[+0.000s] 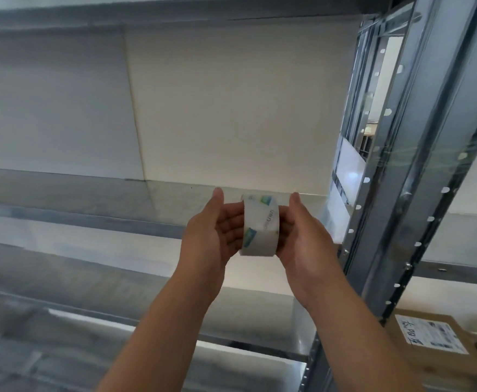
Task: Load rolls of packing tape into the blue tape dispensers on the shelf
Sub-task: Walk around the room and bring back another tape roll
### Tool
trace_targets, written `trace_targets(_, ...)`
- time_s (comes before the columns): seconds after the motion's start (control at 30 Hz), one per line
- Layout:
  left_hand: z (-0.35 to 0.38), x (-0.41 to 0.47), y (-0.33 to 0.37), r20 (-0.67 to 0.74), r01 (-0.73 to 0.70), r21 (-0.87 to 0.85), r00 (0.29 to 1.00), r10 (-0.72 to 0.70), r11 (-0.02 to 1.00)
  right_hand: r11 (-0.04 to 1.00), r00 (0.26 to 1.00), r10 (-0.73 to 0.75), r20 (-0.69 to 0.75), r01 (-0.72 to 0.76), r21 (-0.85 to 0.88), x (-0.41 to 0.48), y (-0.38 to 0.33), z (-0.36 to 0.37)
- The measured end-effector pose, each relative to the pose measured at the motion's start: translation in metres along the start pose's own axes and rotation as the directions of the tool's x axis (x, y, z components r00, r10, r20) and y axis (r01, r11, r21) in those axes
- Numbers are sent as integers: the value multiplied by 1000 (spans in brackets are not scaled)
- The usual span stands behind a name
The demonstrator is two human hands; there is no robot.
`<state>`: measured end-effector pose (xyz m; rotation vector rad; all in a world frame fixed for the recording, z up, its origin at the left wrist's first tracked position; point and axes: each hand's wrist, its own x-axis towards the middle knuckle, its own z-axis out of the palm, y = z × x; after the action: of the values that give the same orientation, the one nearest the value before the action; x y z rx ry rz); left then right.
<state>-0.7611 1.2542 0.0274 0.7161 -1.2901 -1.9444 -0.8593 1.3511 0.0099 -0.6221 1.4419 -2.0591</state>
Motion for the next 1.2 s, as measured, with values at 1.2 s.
trace_targets(1.2,-424,-234,103,-840,-242,150,480,253,958,911,447,353,822,-366,-192,-199,173,435)
